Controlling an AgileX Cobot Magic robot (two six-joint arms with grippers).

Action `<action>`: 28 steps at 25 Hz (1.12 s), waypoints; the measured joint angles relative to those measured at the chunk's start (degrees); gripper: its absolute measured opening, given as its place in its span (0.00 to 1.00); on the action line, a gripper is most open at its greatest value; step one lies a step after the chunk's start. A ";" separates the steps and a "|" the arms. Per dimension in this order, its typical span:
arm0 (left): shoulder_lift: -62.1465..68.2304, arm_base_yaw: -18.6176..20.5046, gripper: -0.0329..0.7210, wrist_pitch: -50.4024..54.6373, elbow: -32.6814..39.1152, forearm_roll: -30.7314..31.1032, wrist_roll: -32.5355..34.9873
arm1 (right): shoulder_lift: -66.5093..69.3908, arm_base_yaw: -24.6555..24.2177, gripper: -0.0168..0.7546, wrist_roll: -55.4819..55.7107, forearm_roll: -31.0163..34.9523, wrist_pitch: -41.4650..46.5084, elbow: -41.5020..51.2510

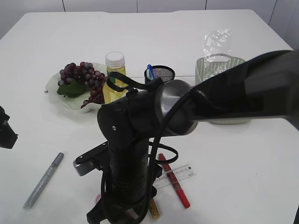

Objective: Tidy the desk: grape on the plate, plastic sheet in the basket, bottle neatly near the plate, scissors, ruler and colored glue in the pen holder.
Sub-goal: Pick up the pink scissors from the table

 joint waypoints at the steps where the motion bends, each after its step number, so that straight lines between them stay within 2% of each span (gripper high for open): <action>1: 0.00 0.00 0.62 0.00 0.00 0.00 0.00 | 0.00 0.00 0.54 0.00 0.00 -0.26 -0.09; 4: 0.00 0.00 0.62 -0.12 0.03 0.00 0.00 | 0.13 0.00 0.50 0.00 0.00 -1.03 -0.23; 17: 0.00 0.00 0.62 -0.34 0.03 0.00 0.00 | 0.60 0.00 0.22 0.00 0.00 -2.31 -0.91; 28: 0.00 0.00 0.62 -0.34 0.03 0.00 0.00 | 0.60 0.00 0.21 0.11 0.00 -2.31 -0.94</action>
